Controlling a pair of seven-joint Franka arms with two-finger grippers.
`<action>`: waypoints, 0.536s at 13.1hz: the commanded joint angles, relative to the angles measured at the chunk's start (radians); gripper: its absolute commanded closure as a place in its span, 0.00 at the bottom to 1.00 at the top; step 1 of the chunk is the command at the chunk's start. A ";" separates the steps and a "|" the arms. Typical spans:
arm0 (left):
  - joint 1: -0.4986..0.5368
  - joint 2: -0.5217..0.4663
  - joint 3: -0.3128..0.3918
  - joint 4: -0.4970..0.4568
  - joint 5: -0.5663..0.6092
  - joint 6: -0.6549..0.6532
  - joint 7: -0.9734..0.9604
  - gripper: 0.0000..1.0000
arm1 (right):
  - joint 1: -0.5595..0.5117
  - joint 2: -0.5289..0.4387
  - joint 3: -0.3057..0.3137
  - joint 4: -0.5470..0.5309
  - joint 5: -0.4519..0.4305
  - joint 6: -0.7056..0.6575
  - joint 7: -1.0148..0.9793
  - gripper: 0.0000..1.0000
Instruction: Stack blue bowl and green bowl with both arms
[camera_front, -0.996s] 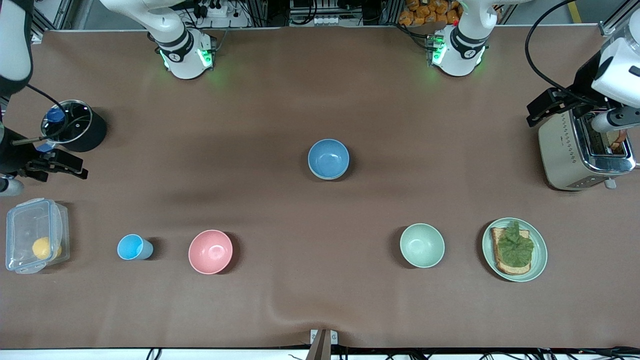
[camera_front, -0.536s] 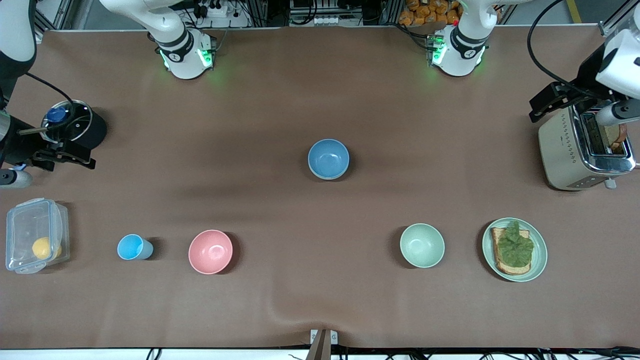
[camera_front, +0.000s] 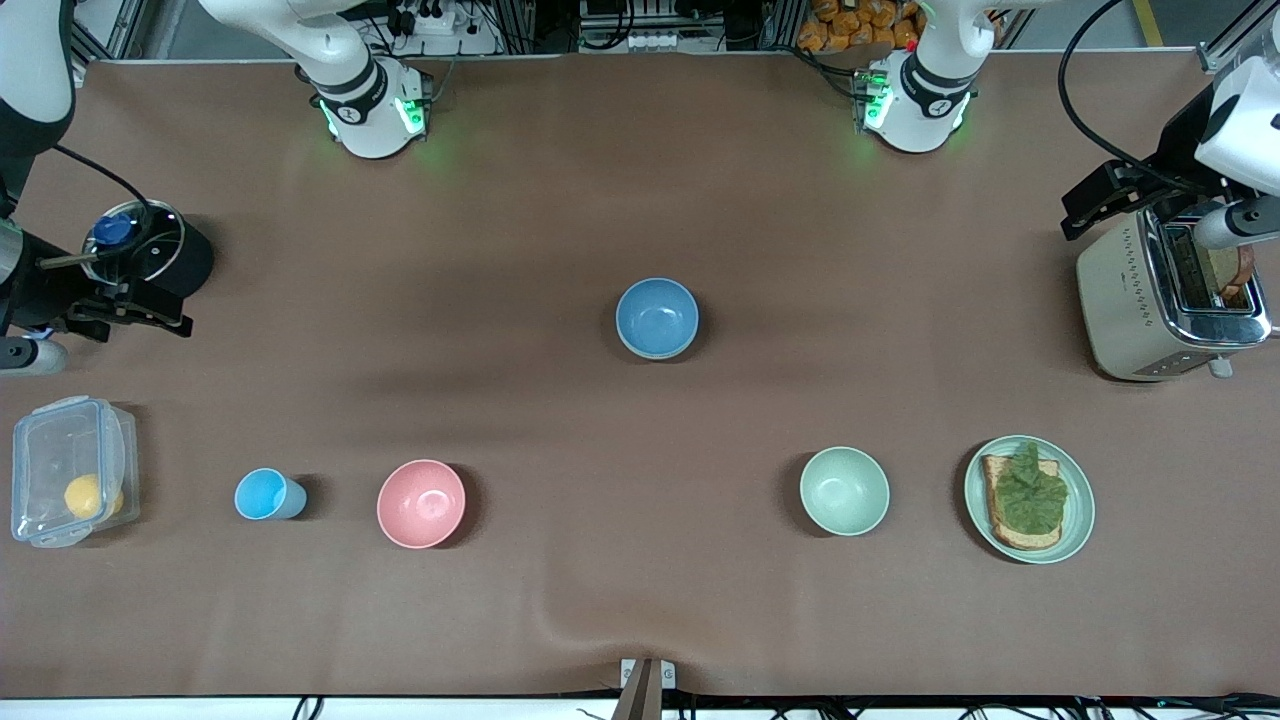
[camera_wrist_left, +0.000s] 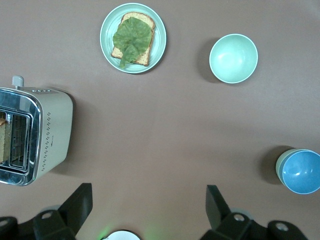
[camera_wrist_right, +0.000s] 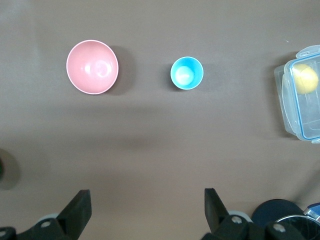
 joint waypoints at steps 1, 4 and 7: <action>-0.009 -0.028 0.020 -0.019 -0.016 -0.013 0.023 0.00 | -0.002 -0.002 0.015 0.021 -0.006 -0.001 -0.001 0.00; -0.009 -0.041 0.020 -0.029 -0.016 -0.015 0.023 0.00 | -0.187 -0.026 0.214 0.018 -0.016 0.002 -0.001 0.00; -0.019 -0.059 0.020 -0.057 -0.016 -0.013 0.023 0.00 | -0.222 -0.069 0.243 -0.028 -0.019 0.011 -0.001 0.00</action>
